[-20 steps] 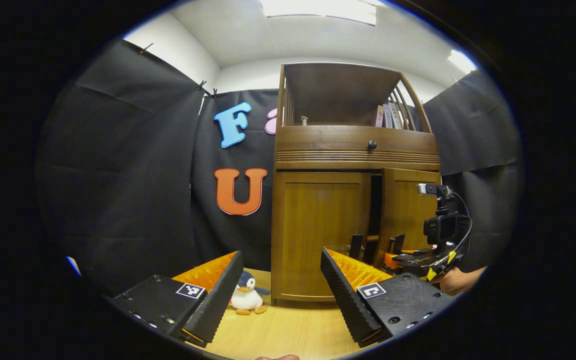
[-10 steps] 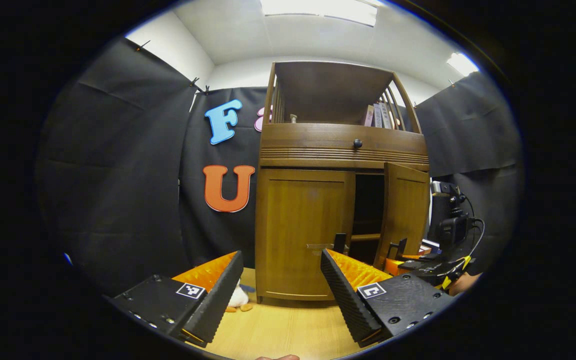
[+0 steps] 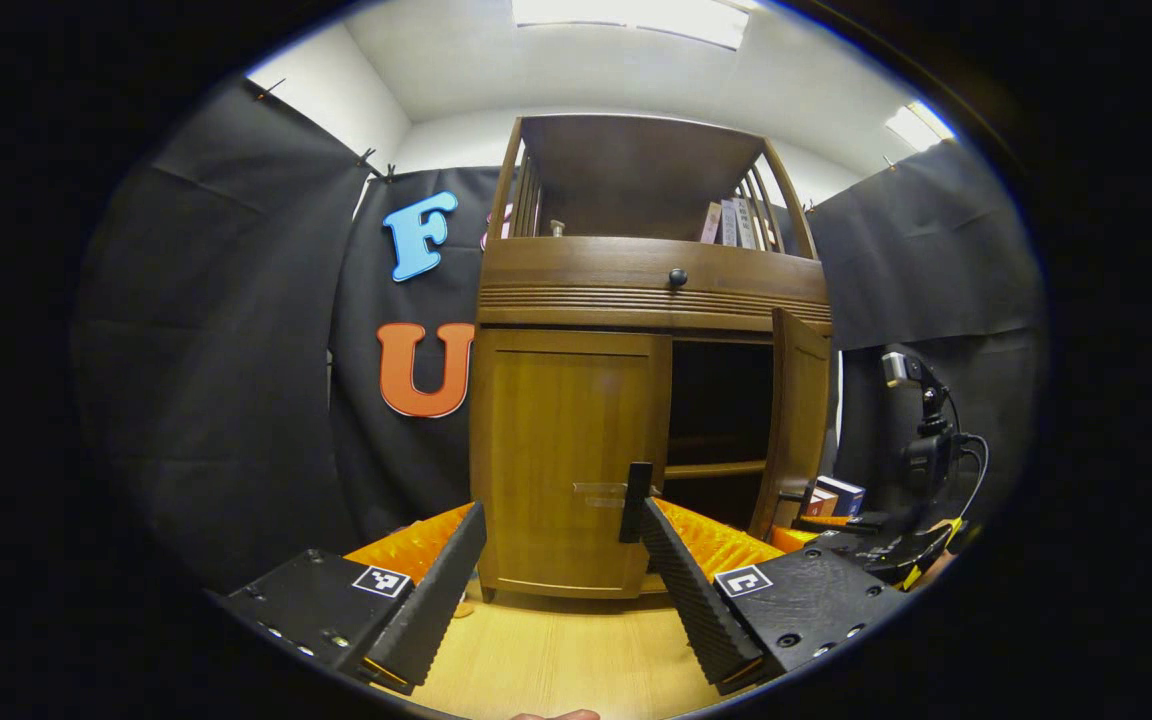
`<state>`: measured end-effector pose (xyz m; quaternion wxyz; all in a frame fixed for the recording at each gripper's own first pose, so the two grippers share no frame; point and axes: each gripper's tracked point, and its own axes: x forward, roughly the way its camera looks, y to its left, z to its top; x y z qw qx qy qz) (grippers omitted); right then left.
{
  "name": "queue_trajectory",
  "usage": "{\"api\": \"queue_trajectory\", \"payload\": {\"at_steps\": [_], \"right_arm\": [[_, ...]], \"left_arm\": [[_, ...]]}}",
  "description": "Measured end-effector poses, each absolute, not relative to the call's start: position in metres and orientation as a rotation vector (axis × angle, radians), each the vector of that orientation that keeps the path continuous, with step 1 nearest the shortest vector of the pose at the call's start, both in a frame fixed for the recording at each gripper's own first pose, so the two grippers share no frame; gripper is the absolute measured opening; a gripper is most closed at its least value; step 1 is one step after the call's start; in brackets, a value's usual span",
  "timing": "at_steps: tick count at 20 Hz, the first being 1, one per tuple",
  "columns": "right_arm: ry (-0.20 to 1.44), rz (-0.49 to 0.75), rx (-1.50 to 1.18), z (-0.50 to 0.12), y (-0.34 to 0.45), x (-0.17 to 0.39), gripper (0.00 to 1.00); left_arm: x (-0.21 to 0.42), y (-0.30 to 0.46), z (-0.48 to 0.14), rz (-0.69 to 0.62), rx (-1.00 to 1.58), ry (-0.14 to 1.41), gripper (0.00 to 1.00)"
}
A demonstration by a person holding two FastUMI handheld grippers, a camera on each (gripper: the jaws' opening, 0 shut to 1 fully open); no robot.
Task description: Open the right door of the double-door shoe cabinet with the right hand, and open the left door with the left hand.
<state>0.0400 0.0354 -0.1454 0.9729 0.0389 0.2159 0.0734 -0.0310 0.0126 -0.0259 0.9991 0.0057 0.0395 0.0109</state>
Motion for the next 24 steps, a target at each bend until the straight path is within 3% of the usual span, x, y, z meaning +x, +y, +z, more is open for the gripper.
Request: {"api": "queue_trajectory", "payload": {"at_steps": [16,24], "right_arm": [[0.465,0.119,0.12,-0.156,-0.027,-0.01,0.31],[0.444,-0.049,0.112,-0.147,-0.087,-0.026,0.28]], "left_arm": [[-0.015,-0.058,-0.03,-0.1,0.014,0.112,0.95],[-0.008,-0.082,-0.034,-0.151,0.003,0.138,0.95]]}}
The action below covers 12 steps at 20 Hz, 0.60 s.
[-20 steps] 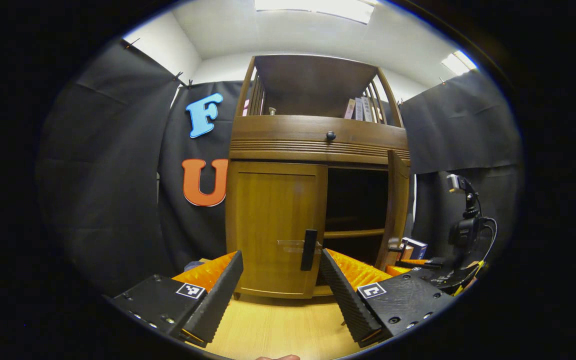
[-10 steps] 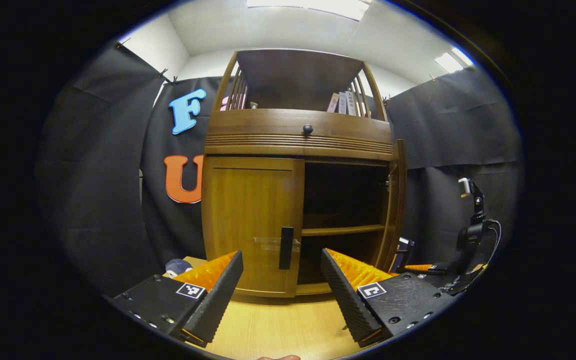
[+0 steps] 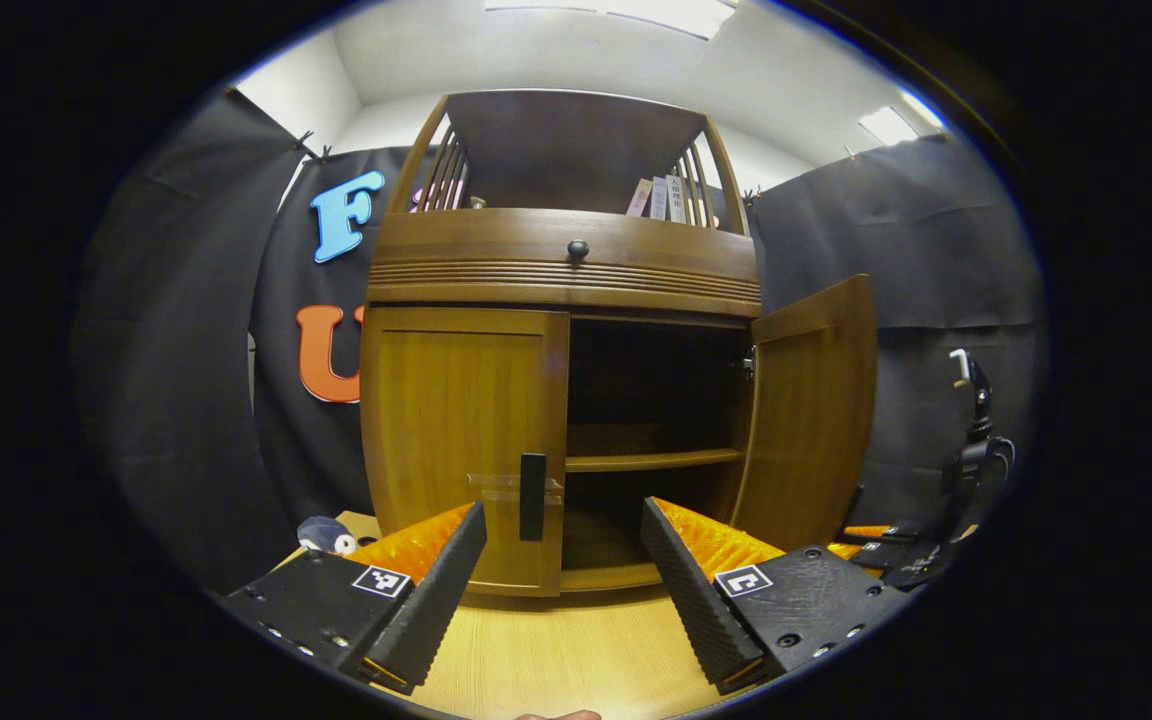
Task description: Open the right door of the double-door shoe cabinet with the right hand, and open the left door with the left hand.
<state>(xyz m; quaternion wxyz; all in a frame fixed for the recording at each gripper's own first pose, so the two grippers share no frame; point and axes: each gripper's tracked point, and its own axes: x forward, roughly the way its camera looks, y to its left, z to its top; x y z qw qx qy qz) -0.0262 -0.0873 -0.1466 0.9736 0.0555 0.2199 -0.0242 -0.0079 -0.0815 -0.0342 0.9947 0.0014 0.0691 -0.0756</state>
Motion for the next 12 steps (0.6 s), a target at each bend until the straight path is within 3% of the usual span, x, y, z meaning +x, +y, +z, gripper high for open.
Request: {"api": "queue_trajectory", "payload": {"at_steps": [1,2,3,9,12], "right_arm": [[0.446,-0.065,0.123,-0.146,-0.096,-0.028,0.27],[0.448,-0.082,0.135,-0.147,-0.103,-0.028,0.17],[0.451,-0.1,0.143,-0.147,-0.112,-0.029,0.19],[0.466,-0.133,0.159,-0.145,-0.141,-0.037,0.05],[0.466,-0.129,0.157,-0.144,-0.145,-0.039,0.1]], "left_arm": [[-0.004,-0.085,-0.037,-0.157,0.0,0.144,0.95],[0.0,-0.089,-0.04,-0.163,-0.004,0.15,0.95],[0.002,-0.093,-0.041,-0.169,-0.009,0.156,0.95],[0.03,-0.103,-0.056,-0.194,-0.02,0.188,0.95],[0.061,-0.097,-0.071,-0.171,-0.02,0.199,0.95]]}}
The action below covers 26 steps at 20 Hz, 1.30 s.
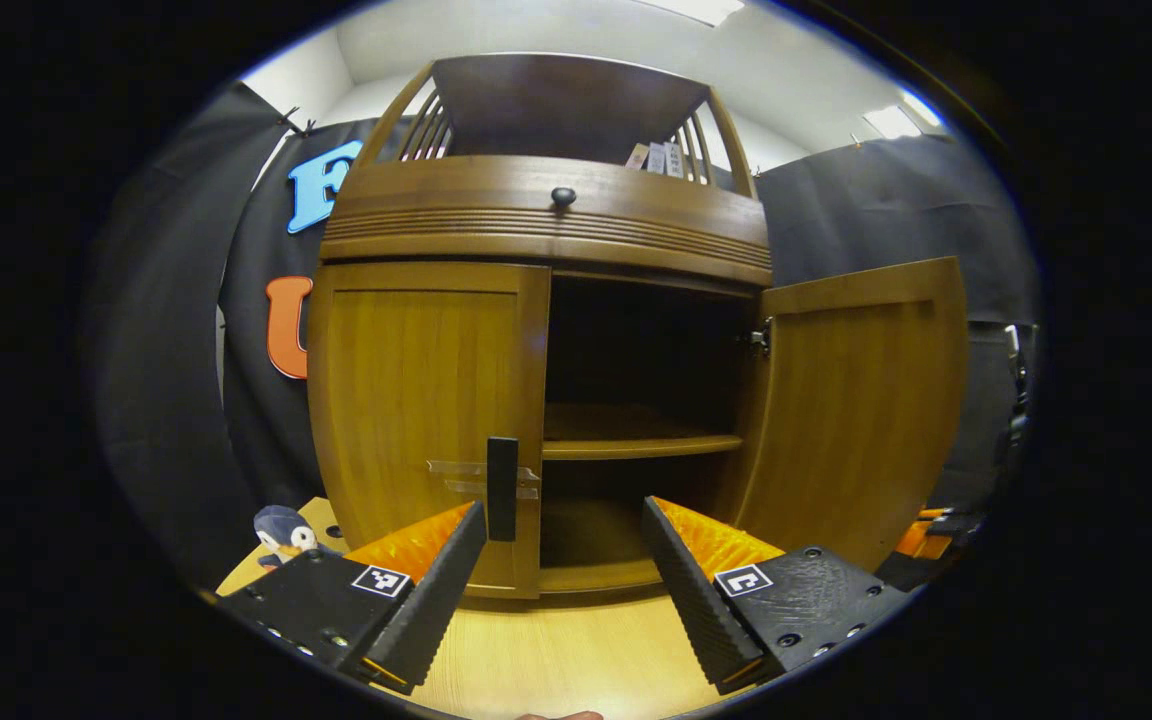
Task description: Open the right door of the double-door shoe cabinet with the right hand, and open the left door with the left hand.
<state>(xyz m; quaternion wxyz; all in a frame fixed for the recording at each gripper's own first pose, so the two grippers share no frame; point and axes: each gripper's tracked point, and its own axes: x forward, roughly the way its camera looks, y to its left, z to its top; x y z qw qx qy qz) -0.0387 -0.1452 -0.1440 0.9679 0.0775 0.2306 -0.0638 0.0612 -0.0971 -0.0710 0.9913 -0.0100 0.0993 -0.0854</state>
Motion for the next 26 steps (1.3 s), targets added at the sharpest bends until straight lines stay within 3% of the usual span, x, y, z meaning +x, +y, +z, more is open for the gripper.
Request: {"api": "queue_trajectory", "payload": {"at_steps": [8,9,10,11,12,13,14,16,17,19,22,25,26], "right_arm": [[0.418,-0.207,0.174,-0.125,-0.191,-0.057,0.1],[0.407,-0.214,0.166,-0.12,-0.195,-0.058,0.1],[0.393,-0.224,0.151,-0.117,-0.203,-0.061,0.09],[0.379,-0.238,0.135,-0.111,-0.205,-0.062,0.09],[0.37,-0.255,0.12,-0.107,-0.209,-0.062,0.09],[0.369,-0.269,0.111,-0.104,-0.213,-0.066,0.1],[0.367,-0.277,0.109,-0.103,-0.214,-0.067,0.07],[0.369,-0.294,0.112,-0.101,-0.219,-0.071,0.14],[0.368,-0.304,0.115,-0.099,-0.222,-0.073,0.16],[0.367,-0.319,0.121,-0.096,-0.222,-0.077,0.17],[0.365,-0.334,0.12,-0.097,-0.221,-0.078,0.16],[0.368,-0.333,0.119,-0.097,-0.215,-0.08,0.17],[0.367,-0.331,0.122,-0.097,-0.213,-0.08,0.17]], "left_arm": [[0.147,-0.073,-0.131,-0.1,-0.063,0.297,0.94],[0.154,-0.07,-0.136,-0.089,-0.072,0.304,1.0],[0.162,-0.068,-0.136,-0.088,-0.082,0.299,0.93],[0.169,-0.067,-0.137,-0.09,-0.085,0.287,0.93],[0.176,-0.065,-0.138,-0.092,-0.087,0.28,0.77],[0.182,-0.062,-0.14,-0.088,-0.081,0.283,0.97],[0.191,-0.06,-0.142,-0.083,-0.076,0.282,0.81],[0.203,-0.064,-0.144,-0.1,-0.059,0.282,0.74],[0.206,-0.063,-0.148,-0.105,-0.04,0.288,0.87],[0.209,-0.066,-0.154,-0.117,-0.013,0.304,0.6],[0.212,-0.068,-0.152,-0.123,0.045,0.285,0.38],[0.21,-0.067,-0.152,-0.133,0.045,0.296,0.33],[0.21,-0.068,-0.152,-0.135,0.041,0.302,0.2]]}}
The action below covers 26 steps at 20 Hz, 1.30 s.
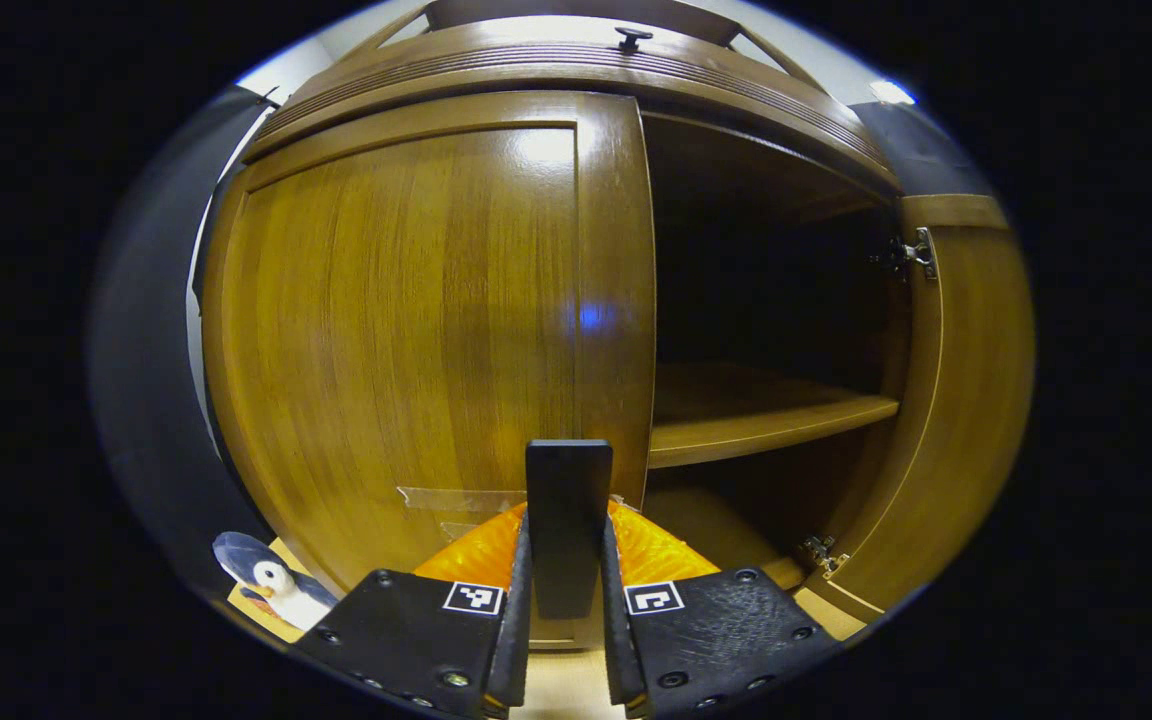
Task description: Open the right door of the double-door shoe cabinet with the right hand, and open the left door with the left hand.
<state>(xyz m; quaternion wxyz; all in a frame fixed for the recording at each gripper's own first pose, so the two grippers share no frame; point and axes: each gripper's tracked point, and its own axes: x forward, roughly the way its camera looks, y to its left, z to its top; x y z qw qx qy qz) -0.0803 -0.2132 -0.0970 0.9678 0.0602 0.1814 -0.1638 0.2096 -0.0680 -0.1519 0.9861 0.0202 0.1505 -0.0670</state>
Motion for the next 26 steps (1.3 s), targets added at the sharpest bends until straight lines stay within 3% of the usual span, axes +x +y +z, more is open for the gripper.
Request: {"api": "queue_trajectory", "payload": {"at_steps": [2,10,11,15,16,17,18,20,21,22,23,26], "right_arm": [[0.364,-0.334,0.126,-0.096,-0.211,-0.082,0.17],[0.359,-0.301,0.136,-0.096,-0.19,-0.087,0.2],[0.358,-0.292,0.134,-0.095,-0.187,-0.086,0.2],[0.347,-0.25,0.13,-0.091,-0.172,-0.084,0.2],[0.343,-0.242,0.13,-0.09,-0.169,-0.084,0.2],[0.339,-0.238,0.13,-0.089,-0.167,-0.083,0.2],[0.334,-0.232,0.131,-0.088,-0.164,-0.082,0.2],[0.331,-0.217,0.131,-0.087,-0.158,-0.082,0.2],[0.331,-0.21,0.13,-0.086,-0.155,-0.082,0.2],[0.33,-0.199,0.129,-0.086,-0.152,-0.082,0.2],[0.329,-0.194,0.126,-0.086,-0.149,-0.081,0.22],[0.319,-0.121,0.142,-0.084,-0.126,-0.08,0.21]], "left_arm": [[0.207,-0.066,-0.151,-0.135,0.039,0.308,0.4],[0.167,-0.054,-0.147,-0.114,0.023,0.304,0.4],[0.161,-0.053,-0.146,-0.109,0.017,0.304,0.3],[0.141,-0.043,-0.142,-0.073,-0.035,0.309,0.3],[0.136,-0.041,-0.142,-0.065,-0.043,0.311,0.2],[0.13,-0.037,-0.14,-0.057,-0.046,0.31,0.3],[0.129,-0.036,-0.14,-0.047,-0.042,0.304,0.23],[0.118,-0.03,-0.139,-0.03,-0.029,0.313,0.22],[0.114,-0.028,-0.137,-0.02,-0.028,0.317,0.23],[0.109,-0.025,-0.135,-0.008,-0.035,0.319,0.31],[0.104,-0.022,-0.134,0.006,-0.044,0.32,0.22],[0.088,-0.011,-0.13,0.032,-0.036,0.309,0.22]]}}
